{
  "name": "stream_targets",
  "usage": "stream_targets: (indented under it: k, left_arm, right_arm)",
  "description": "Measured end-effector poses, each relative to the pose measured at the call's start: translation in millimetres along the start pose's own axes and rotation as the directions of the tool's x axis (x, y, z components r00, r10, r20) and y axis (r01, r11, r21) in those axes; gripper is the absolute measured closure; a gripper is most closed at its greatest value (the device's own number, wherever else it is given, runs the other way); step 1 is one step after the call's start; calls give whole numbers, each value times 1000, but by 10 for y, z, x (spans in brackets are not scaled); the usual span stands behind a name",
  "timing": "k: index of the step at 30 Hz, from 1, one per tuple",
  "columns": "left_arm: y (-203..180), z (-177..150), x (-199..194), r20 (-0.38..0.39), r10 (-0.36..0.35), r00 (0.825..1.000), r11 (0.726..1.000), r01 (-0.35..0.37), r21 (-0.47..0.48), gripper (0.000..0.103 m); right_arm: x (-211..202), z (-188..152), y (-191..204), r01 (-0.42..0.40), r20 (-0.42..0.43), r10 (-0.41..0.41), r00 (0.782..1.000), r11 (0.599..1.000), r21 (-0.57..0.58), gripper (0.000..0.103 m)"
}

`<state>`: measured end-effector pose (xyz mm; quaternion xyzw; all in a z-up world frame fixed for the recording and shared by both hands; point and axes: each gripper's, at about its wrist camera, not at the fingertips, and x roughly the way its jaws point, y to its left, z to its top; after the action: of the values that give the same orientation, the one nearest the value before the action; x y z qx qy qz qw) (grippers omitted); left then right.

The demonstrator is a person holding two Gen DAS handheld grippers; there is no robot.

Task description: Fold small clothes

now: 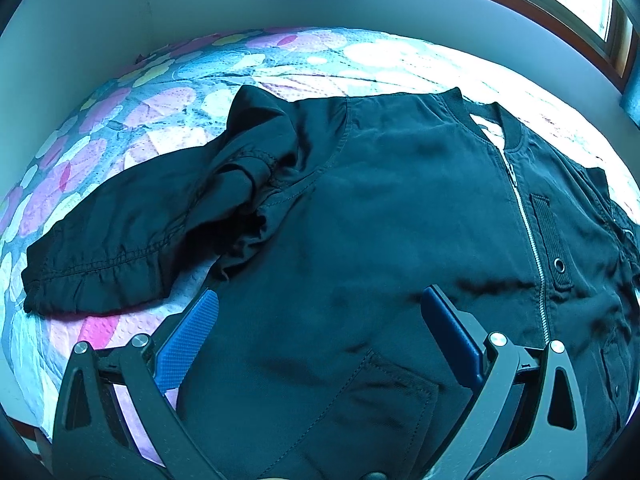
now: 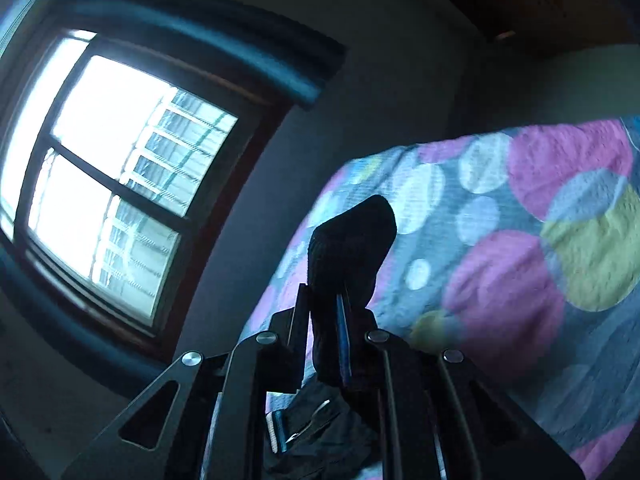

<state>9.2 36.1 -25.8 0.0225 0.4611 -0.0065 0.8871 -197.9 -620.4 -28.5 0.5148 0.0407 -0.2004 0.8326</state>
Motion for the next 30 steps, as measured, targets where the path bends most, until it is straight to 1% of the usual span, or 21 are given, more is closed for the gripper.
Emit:
stream_targets:
  k: [2, 5, 8, 12, 14, 16, 18, 20, 22, 23, 26, 27, 28, 29, 30]
  left_arm:
    - [17, -18, -10, 0, -1, 1000, 1000, 1, 5, 2]
    - [84, -37, -43, 9, 3, 1000, 1000, -3, 14, 2]
    - [198, -38, -89, 18, 6, 1000, 1000, -6, 1, 2]
    - [435, -17, -172, 30, 6, 1000, 999, -5, -34, 2]
    - [539, -12, -212, 43, 19, 999, 999, -17, -43, 2]
    - [677, -22, -255, 54, 35, 998, 998, -32, -55, 2]
    - [801, -42, -280, 58, 45, 997, 997, -41, -70, 2]
    - [912, -62, -292, 58, 53, 997, 995, -48, -88, 2]
    - [1018, -91, -294, 55, 55, 997, 993, -49, -103, 2]
    - [1052, -101, -289, 53, 58, 997, 993, -52, -105, 2]
    - [1121, -130, -286, 53, 62, 997, 993, -56, -107, 2]
    - [1140, -134, -285, 52, 60, 997, 993, -54, -109, 2]
    - [1152, -138, -288, 51, 57, 997, 992, -51, -111, 2]
    - [1163, -141, -291, 52, 52, 997, 993, -46, -113, 2]
    - [1170, -141, -294, 55, 50, 997, 993, -43, -112, 2]
  right_arm:
    - [-104, -154, 460, -57, 0, 57, 998, 991, -118, 90]
    - [-232, -487, 1069, -148, -45, 141, 989, 950, -274, 90]
    - [-281, -948, 1669, -233, -116, 203, 972, 877, -420, 90]
    - [-353, -1658, 2207, -335, -227, 250, 941, 770, -543, 91]
    - [-335, -2044, 2449, -379, -287, 254, 924, 709, -594, 91]
    - [-315, -2441, 2592, -417, -345, 246, 906, 655, -630, 91]
    - [-261, -2847, 2718, -457, -411, 226, 883, 610, -648, 92]
    - [-186, -3233, 2777, -484, -467, 189, 864, 568, -666, 93]
    - [-76, -3633, 2806, -506, -521, 134, 843, 526, -684, 101]
    - [-8, -3788, 2799, -518, -546, 110, 831, 513, -685, 103]
    - [202, -4219, 2757, -533, -603, 15, 798, 485, -693, 103]
    - [278, -4309, 2717, -545, -630, -9, 777, 492, -679, 103]
    - [339, -4392, 2686, -567, -674, -31, 739, 511, -646, 103]
    - [410, -4424, 2660, -582, -713, -50, 699, 540, -608, 103]
    - [473, -4447, 2629, -580, -736, -67, 673, 570, -582, 103]
